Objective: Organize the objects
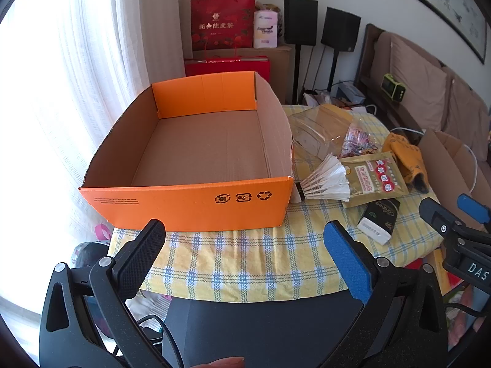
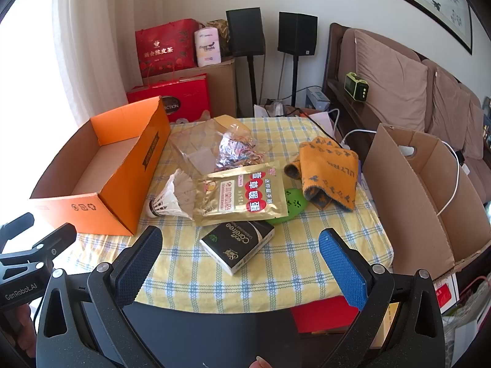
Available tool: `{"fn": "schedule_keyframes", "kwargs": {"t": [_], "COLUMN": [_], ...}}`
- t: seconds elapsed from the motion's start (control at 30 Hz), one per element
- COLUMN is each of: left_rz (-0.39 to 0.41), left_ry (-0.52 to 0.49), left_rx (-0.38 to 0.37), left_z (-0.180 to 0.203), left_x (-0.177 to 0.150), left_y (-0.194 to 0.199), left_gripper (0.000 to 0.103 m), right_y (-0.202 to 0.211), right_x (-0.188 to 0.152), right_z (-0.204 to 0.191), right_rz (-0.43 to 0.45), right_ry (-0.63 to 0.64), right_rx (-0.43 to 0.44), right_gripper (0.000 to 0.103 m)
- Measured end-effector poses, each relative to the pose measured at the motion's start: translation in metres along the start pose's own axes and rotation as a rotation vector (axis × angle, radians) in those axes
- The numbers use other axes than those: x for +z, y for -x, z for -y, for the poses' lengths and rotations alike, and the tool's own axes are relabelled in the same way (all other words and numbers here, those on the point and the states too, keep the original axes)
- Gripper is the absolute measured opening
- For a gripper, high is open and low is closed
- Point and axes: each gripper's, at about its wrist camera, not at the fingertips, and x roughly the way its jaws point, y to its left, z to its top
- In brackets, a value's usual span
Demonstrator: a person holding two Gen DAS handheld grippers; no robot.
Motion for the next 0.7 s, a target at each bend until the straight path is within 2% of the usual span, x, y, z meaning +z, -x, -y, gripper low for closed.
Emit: {"fn": "schedule_keyframes", "kwargs": {"t": [0.4,0.6,0.7], "left_rz": [-0.001,0.019,0.033], "left_ry": [-0.029,-0.04,-0.043], "left_rx": [-0.02,-0.113,-0.131], "left_z": [0.003,0.003,0.006], "left_x": [-0.001,0.001,0.001], "left_y": [-0.005,-0.005,-0.005], "left_gripper": [0.103,0.103,0.103], "right_y": [-0.004,-0.002,-0.001], "right_x": [0.0,0.004,0.005], "right_z": [0.011,0.034,0.047], "right_rz": [-0.007,0.013,0.017], "right_ry": [-0.022,-0.048,-0.075], "right_rx": [-0.011,-0.002,-0.019], "right_gripper": [0.103,0.103,0.103]}}
